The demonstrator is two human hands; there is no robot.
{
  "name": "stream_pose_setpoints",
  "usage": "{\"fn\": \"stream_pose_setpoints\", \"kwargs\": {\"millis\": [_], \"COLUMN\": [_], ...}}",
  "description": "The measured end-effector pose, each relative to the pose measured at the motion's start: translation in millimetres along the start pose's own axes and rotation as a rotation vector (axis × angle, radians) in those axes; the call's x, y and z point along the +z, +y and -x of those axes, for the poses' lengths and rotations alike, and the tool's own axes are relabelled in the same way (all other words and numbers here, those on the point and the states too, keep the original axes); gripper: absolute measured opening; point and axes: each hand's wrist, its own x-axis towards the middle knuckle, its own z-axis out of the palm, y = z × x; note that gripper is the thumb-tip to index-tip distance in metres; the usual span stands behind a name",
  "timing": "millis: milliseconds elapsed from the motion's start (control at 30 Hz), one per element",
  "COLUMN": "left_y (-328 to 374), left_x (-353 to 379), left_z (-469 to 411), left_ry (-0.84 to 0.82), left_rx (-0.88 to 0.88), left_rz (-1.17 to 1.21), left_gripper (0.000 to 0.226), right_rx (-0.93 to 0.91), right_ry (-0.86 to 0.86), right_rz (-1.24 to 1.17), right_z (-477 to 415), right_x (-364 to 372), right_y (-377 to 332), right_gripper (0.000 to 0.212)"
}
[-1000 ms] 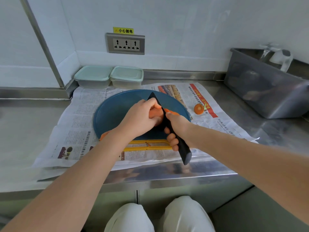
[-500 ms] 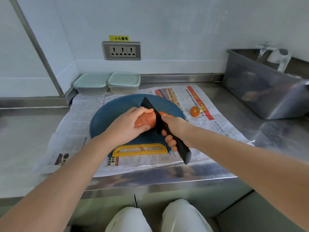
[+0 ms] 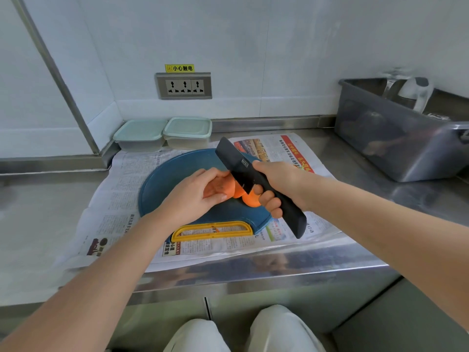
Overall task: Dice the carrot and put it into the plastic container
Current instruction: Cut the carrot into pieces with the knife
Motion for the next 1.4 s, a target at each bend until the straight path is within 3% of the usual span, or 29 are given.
{"fn": "stream_pose_setpoints", "kwargs": {"millis": [1400], "left_y": [5.7], "left_x": [0.3], "left_z": [-3.7], "left_ry": [-0.022], "left_rx": [-0.019], "left_rz": [-0.041], "left_gripper": [0.046], "right_rx": [0.104], "right_ry": [0.046], "right_rz": [0.015], "right_z": [-1.4], "right_x": [16.5], "right_y": [-2.6], "right_gripper": [0.056]}}
